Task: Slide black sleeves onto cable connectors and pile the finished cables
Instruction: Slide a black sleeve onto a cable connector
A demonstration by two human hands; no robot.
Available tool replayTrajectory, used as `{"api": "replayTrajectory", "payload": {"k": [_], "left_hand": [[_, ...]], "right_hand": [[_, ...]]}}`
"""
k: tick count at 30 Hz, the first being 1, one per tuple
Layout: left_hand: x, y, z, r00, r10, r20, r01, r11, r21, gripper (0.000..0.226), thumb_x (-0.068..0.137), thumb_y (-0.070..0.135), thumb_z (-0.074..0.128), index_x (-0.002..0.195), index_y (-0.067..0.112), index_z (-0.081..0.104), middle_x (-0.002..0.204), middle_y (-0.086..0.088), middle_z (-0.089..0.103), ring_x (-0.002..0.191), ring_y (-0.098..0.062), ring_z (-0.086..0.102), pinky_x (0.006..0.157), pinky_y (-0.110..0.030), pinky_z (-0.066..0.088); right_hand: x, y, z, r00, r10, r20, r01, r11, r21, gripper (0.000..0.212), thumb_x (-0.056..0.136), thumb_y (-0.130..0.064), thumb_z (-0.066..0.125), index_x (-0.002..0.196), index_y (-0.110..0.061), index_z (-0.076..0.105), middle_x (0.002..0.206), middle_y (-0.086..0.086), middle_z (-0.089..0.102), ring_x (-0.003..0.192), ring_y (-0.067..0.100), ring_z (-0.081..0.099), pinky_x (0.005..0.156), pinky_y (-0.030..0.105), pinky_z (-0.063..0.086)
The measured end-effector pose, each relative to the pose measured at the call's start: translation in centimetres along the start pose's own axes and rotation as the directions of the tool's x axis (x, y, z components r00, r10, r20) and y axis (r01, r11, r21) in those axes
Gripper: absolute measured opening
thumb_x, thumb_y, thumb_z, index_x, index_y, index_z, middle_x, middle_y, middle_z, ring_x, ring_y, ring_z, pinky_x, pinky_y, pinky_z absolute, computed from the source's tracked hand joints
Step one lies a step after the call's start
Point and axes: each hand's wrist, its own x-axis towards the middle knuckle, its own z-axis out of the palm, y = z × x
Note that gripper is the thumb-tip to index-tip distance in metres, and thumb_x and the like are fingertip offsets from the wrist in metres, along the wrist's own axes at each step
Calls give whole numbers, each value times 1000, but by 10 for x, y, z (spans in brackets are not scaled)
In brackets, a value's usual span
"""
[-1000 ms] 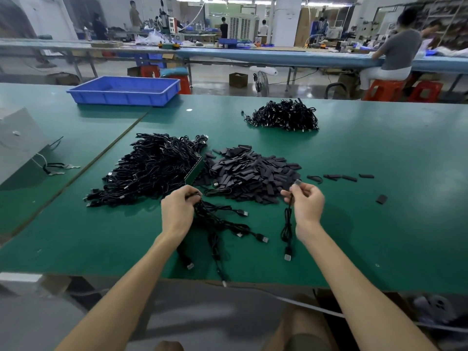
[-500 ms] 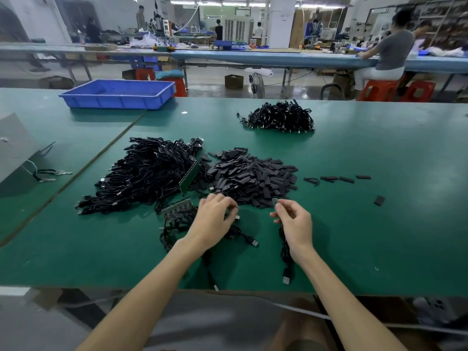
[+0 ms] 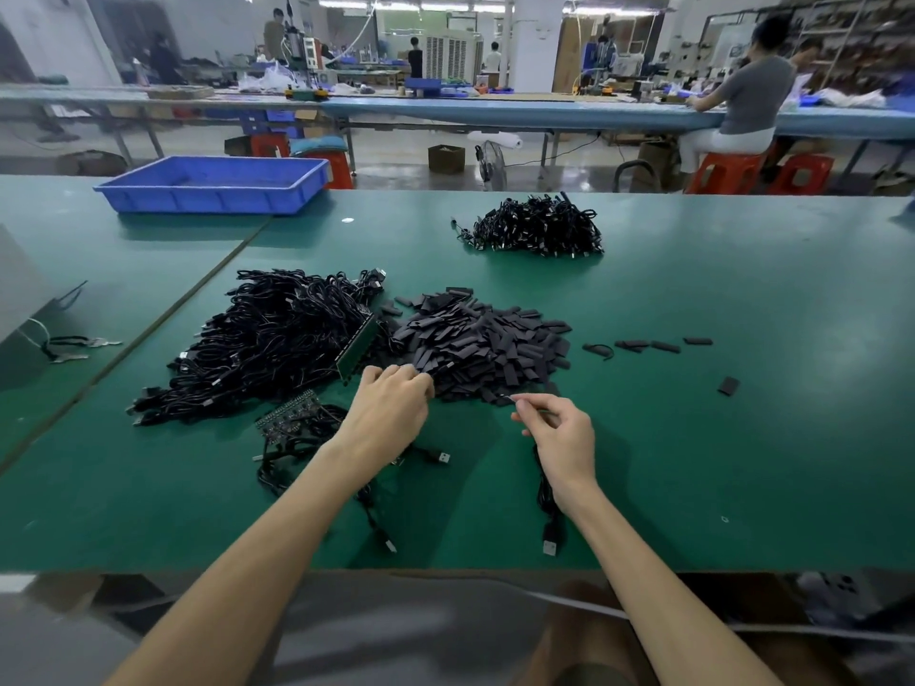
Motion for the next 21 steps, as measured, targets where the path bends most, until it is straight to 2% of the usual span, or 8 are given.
{"api": "replayTrajectory", "payload": {"k": [3,8,11,15,18,21], "left_hand": [[13,21,10,998,21,-63,-27,995,-99,21,103,23,55,122,18,64,119,0,61,115,-22,57,99,-36,40],[31,42,36,1000,27,6,-27,999,-28,30,104,25,55,133,17,57,128,-3,53,122,-24,50,100,-34,40],[34,42,41,1000,-24,-3,23,1000,-18,23,105,25,53,126,19,59,122,-3,55,117,-24,52,99,-33,38],[33,36,41,998,-20,-66,17,999,-40,16,102,27,58,114,19,65,117,-3,53,112,-24,51,97,-34,36],[28,38,36,990,-28,-135,15,995,-95,13,100,25,62,105,17,70,119,-3,56,113,-24,52,99,-36,33],[22,47,27,977,-65,-201,20,975,-219,8,97,23,64,99,18,70,111,3,63,107,-20,56,99,-36,30]], "right_hand": [[-1,-2,0,1000,-11,10,11,1000,-15,14,98,-15,71,94,-27,76,106,4,74,88,7,74,75,23,58],[-3,-1,0,999,-33,-3,32,998,-56,12,99,-12,69,100,-19,78,105,3,71,86,5,73,75,22,59],[-3,-1,0,999,-38,1,38,996,-78,11,99,-11,69,103,-15,79,105,3,70,85,3,72,74,19,58],[-2,-2,2,999,-38,15,39,995,-97,11,99,-11,69,100,-18,77,105,4,71,85,3,72,76,22,59],[-2,-2,4,999,-37,20,39,993,-115,11,98,-13,70,98,-22,77,104,3,71,85,3,71,77,24,60],[-2,-1,4,999,-39,31,42,991,-124,10,98,-15,71,100,-23,77,106,-1,69,89,-4,67,80,22,59]]}}
